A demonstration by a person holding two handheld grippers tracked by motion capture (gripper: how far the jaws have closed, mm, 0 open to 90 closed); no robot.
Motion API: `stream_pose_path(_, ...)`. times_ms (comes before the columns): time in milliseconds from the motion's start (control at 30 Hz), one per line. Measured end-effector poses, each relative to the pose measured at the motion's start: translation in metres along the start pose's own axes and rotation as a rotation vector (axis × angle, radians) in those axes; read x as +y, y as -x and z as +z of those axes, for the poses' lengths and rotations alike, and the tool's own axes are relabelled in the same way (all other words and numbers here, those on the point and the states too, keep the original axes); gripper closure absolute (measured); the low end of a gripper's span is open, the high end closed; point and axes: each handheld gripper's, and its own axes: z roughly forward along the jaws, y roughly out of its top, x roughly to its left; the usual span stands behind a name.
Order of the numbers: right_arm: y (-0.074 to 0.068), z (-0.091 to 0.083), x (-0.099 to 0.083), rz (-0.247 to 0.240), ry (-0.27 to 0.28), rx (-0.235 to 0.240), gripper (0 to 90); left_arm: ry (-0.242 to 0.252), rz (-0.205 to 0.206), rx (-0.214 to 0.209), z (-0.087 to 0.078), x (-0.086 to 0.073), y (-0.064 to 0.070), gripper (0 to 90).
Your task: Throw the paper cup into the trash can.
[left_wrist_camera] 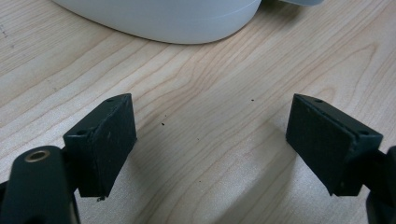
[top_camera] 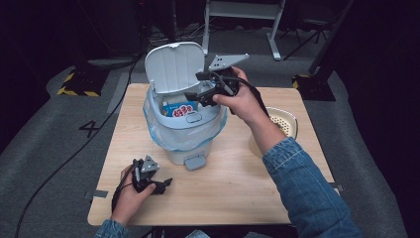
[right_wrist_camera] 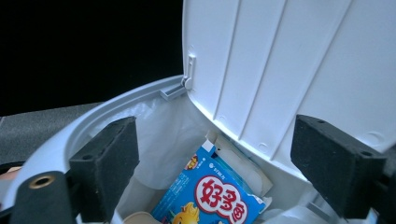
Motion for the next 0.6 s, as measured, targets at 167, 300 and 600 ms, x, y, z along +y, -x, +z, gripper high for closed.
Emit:
stream_pose_path(167, -0.003, -0.022, 0.004, -0.016, 0.012, -0.002, 15.7, 0.001, -0.001, -0.002, 0.000, 0.000, 0.000, 16.3)
stream_pose_path(300, -0.004, -0.043, 0.005, -0.019, 0.025, -0.027, 20.2, -0.001, 0.004, -0.011, 0.000, 0.000, -0.001, 16.3)
stream_pose_path(600, -0.001, -0.096, -0.005, -0.009, 0.024, -0.063, 27.0, -0.003, 0.021, -0.018, -0.002, -0.002, -0.003, 16.5)
